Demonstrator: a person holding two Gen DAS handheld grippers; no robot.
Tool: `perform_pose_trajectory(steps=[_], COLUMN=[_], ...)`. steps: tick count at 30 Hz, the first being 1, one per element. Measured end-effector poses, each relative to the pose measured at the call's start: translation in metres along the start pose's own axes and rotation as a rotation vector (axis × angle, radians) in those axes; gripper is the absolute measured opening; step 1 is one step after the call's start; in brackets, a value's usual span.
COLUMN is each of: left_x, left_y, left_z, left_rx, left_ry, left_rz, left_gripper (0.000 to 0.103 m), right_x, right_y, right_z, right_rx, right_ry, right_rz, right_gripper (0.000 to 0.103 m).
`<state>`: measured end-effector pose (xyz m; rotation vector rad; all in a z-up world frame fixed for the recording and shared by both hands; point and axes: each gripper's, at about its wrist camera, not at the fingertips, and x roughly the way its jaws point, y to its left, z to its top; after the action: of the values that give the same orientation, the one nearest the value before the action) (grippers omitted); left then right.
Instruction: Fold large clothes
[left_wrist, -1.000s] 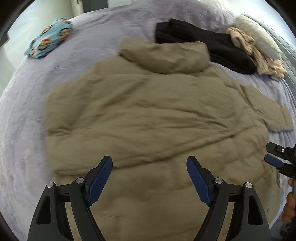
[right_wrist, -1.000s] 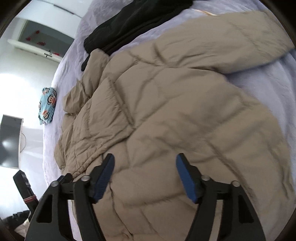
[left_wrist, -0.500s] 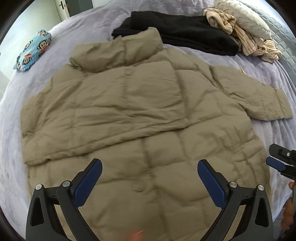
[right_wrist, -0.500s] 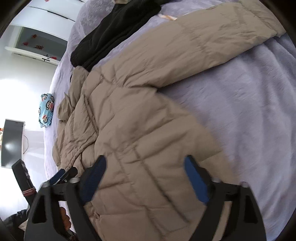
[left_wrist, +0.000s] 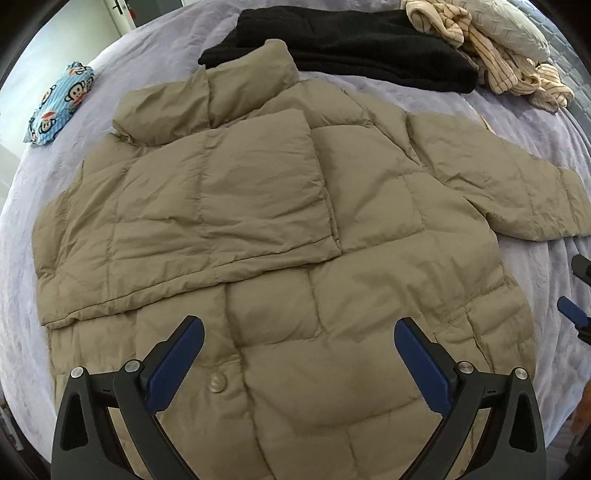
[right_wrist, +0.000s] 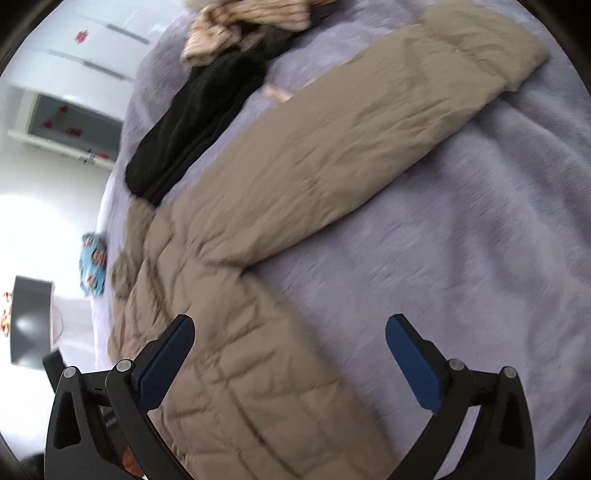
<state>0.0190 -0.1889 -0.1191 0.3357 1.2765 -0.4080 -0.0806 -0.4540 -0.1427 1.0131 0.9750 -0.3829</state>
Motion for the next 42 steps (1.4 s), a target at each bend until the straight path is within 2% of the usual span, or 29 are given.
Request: perform_pose_trajectory(steps=[2,5,12,18,22,23,25,26,27,28,30,34,38,42], left_x=[0.001,0.002,0.006,0.003,0.001,0.001,-0.001,-0.002,-0.003,-0.004,-0.004,-0.005,-0.004,-0.005], left_y=[0.0,0.0,-0.002,-0.01,-0.011,-0.009,-0.005,-0.002,0.004,0.008,0.017,0.04,0.063,0.086], left_z=[0.003,0.008,0.025,0.038,0.043,0.044,0.047,0.047,0.049,0.049,0.049,0.047,0.043,0.039], left_rx=[-0.007,-0.028,-0.025,-0.003,0.017,0.019,0.011,0.002,-0.016,-0.027,-0.05,-0.093,-0.131,-0.154], left_ry=[0.001,0.006,0.008,-0.003,-0.013,-0.021,-0.036,-0.042,-0.047,-0.048,-0.052,-0.057,-0.068,-0.072], left_rz=[-0.003,-0.021,-0.026,-0.027,-0.017,-0.009,0.008,0.012,0.01,0.007,0.008,0.014,0.037,0.042], left_gripper=[0.103,0.103,0.103,0.103,0.103,0.103,0.103,0.103,0.103,0.103,0.103,0.103,0.103,0.103], right_x=[0.002,-0.001,-0.018,-0.012,-0.001,0.002,0.009,0.013,0.018,0.019,0.017,0.001,-0.016,-0.019], right_y=[-0.016,-0.043,-0.091,-0.121,-0.133,-0.135,-0.139,-0.141,-0.142,-0.141,-0.133,-0.098,-0.032,0.048], right_z=[0.015,0.035,0.078,0.107,0.127,0.13,0.134,0.135,0.136,0.135,0.137,0.145,0.155,0.149], right_rx=[0.057,0.168,0.335,0.496,0.594,0.628,0.695,0.722,0.751,0.756,0.725,0.583,0.349,0.132], right_ry=[0.019,0.007,-0.123,-0.193,-0.23,-0.238,-0.237,-0.223,-0.206,-0.206,-0.213,-0.225,-0.242,-0.247], right_rz=[-0.029,0.012,0.083,0.213,0.33,0.355,0.392,0.402,0.416,0.433,0.43,0.389,0.322,0.285], right_gripper=[0.103,0.103,0.103,0.103,0.102,0.098,0.07,0.043,0.024,0.02,0.009,0.009,0.009,0.009])
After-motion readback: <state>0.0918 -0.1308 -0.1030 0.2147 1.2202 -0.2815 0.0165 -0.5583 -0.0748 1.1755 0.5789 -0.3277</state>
